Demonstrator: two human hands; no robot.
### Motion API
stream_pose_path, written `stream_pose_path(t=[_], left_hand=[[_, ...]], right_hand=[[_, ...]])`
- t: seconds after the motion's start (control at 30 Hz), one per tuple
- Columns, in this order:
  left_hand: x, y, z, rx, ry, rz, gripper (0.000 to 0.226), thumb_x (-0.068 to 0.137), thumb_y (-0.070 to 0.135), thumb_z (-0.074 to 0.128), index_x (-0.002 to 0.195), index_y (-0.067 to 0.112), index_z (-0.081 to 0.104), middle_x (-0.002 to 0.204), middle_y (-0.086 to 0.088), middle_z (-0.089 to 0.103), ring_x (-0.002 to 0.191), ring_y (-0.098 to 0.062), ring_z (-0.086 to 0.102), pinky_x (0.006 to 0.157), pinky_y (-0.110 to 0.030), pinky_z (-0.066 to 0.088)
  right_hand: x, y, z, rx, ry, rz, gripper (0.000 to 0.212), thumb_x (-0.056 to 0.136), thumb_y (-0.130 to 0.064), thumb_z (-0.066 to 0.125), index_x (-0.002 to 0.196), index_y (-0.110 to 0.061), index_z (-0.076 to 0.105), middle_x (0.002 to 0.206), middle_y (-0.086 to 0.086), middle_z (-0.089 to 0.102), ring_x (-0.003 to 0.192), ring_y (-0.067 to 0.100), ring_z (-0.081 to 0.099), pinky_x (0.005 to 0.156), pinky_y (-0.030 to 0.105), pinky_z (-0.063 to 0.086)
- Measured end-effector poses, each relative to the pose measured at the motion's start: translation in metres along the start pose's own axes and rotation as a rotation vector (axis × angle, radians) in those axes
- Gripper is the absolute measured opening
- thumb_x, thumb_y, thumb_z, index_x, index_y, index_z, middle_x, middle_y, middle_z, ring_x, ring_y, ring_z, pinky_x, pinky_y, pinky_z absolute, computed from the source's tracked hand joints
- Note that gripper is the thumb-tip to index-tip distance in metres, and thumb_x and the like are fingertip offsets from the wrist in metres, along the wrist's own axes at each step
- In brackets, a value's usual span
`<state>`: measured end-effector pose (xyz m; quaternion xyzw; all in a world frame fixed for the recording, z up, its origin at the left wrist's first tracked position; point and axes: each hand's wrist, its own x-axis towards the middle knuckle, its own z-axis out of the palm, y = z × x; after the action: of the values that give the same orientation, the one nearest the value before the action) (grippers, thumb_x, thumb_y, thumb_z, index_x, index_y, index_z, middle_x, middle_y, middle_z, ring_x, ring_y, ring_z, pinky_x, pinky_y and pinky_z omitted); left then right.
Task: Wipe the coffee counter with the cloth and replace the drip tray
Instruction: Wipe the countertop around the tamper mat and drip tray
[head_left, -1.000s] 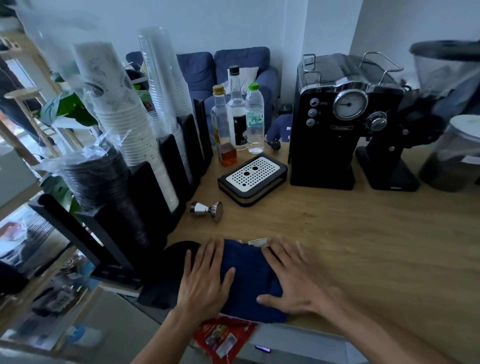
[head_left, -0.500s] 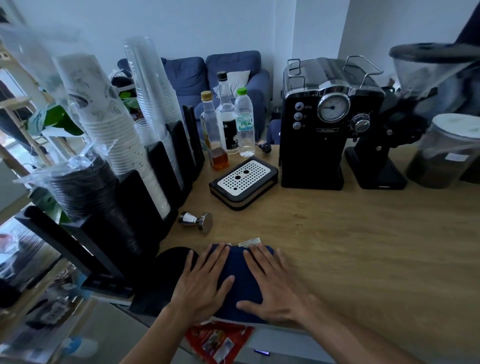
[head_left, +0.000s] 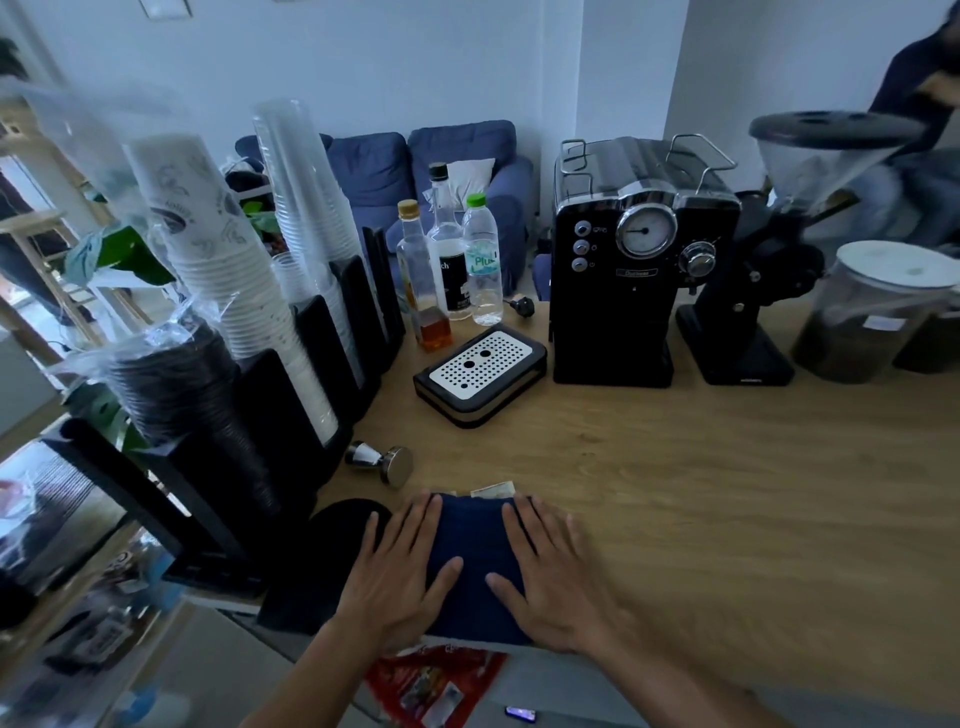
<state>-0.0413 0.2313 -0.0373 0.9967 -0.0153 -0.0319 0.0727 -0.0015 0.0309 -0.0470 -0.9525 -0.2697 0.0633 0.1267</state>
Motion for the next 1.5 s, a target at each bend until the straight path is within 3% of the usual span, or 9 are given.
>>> stream_pose_path(t=[0.07, 0.2, 0.57, 0.67, 0.9, 1.07, 1.13, 1.37, 1.5], left_hand=[[-0.001, 0.001, -0.001, -0.002, -0.014, -0.008, 0.09, 0.067, 0.074, -0.023, 0.141, 0.023, -0.025, 0.153, 0.008, -0.022, 0.139, -0.004, -0.02, 0.112, -0.038, -0.019], [-0.001, 0.002, -0.002, 0.025, -0.029, -0.015, 0.096, 0.065, 0.073, -0.023, 0.146, 0.021, -0.02, 0.158, 0.006, -0.017, 0.144, -0.008, -0.014, 0.114, -0.04, -0.016], [0.003, 0.002, 0.0, 0.051, -0.029, -0.034, 0.107, 0.06, 0.076, -0.029, 0.151, 0.024, -0.007, 0.161, 0.006, -0.009, 0.146, -0.012, -0.008, 0.114, -0.04, -0.012], [0.003, 0.001, -0.001, 0.065, -0.023, -0.033, 0.109, 0.058, 0.075, -0.032, 0.151, 0.025, -0.007, 0.161, 0.006, -0.009, 0.146, -0.013, -0.008, 0.113, -0.039, -0.012], [0.0, -0.001, 0.001, 0.023, 0.01, -0.023, 0.106, 0.064, 0.076, -0.027, 0.152, 0.023, -0.002, 0.161, 0.004, -0.002, 0.147, -0.014, -0.004, 0.112, -0.039, -0.014], [0.001, 0.0, 0.003, 0.003, 0.023, -0.017, 0.108, 0.063, 0.077, -0.028, 0.152, 0.02, -0.003, 0.161, 0.001, 0.0, 0.147, -0.014, -0.002, 0.113, -0.038, -0.012], [0.003, 0.002, 0.004, 0.019, 0.013, -0.004, 0.109, 0.063, 0.076, -0.029, 0.151, 0.018, -0.004, 0.161, 0.0, -0.001, 0.147, -0.014, -0.002, 0.112, -0.038, -0.013], [0.005, 0.016, 0.01, -0.013, 0.025, 0.012, 0.107, 0.067, 0.075, -0.026, 0.152, 0.015, 0.001, 0.161, -0.005, 0.003, 0.147, -0.018, 0.003, 0.115, -0.04, -0.006], [0.005, 0.035, 0.009, -0.013, 0.003, 0.023, 0.104, 0.067, 0.073, -0.025, 0.151, 0.015, -0.006, 0.161, -0.004, -0.007, 0.147, -0.017, -0.005, 0.116, -0.039, -0.006]], right_hand=[[-0.001, 0.001, -0.001, 0.028, -0.035, -0.012, 0.092, 0.07, -0.072, -0.008, 0.145, -0.019, -0.017, 0.15, -0.003, -0.029, 0.137, 0.013, -0.029, 0.106, 0.039, -0.023], [-0.002, 0.001, -0.003, 0.009, -0.038, 0.008, 0.092, 0.068, -0.072, -0.009, 0.143, -0.02, -0.02, 0.153, -0.002, -0.026, 0.138, 0.015, -0.029, 0.107, 0.041, -0.02], [-0.005, -0.004, -0.009, 0.06, -0.058, 0.05, 0.103, 0.063, -0.078, -0.009, 0.148, -0.021, -0.007, 0.157, -0.001, -0.014, 0.143, 0.018, -0.015, 0.113, 0.043, -0.011], [-0.002, -0.003, -0.009, 0.022, -0.057, 0.05, 0.09, 0.075, -0.072, 0.006, 0.148, -0.021, -0.003, 0.158, 0.0, -0.009, 0.144, 0.019, -0.01, 0.115, 0.045, -0.005], [-0.004, -0.005, -0.012, 0.039, 0.045, 0.057, 0.081, 0.08, -0.063, 0.009, 0.148, -0.02, 0.014, 0.157, 0.004, 0.009, 0.143, 0.023, 0.01, 0.115, 0.041, 0.011], [-0.007, -0.005, -0.015, 0.001, -0.058, 0.007, 0.093, 0.069, -0.074, -0.011, 0.148, -0.025, -0.003, 0.158, -0.002, -0.009, 0.143, 0.02, -0.013, 0.115, 0.041, -0.005], [-0.009, -0.001, -0.016, -0.029, -0.081, -0.01, 0.092, 0.067, -0.072, -0.01, 0.148, -0.027, -0.007, 0.157, -0.004, -0.014, 0.142, 0.019, -0.019, 0.114, 0.044, -0.01], [-0.021, 0.018, -0.016, -0.064, -0.066, -0.016, 0.088, 0.071, -0.073, -0.007, 0.147, -0.03, -0.007, 0.154, -0.01, -0.019, 0.141, 0.015, -0.022, 0.112, 0.042, -0.015], [-0.033, 0.034, -0.021, -0.078, -0.066, -0.003, 0.086, 0.072, -0.073, -0.006, 0.147, -0.032, -0.008, 0.151, -0.013, -0.022, 0.14, 0.014, -0.023, 0.113, 0.044, -0.012]])
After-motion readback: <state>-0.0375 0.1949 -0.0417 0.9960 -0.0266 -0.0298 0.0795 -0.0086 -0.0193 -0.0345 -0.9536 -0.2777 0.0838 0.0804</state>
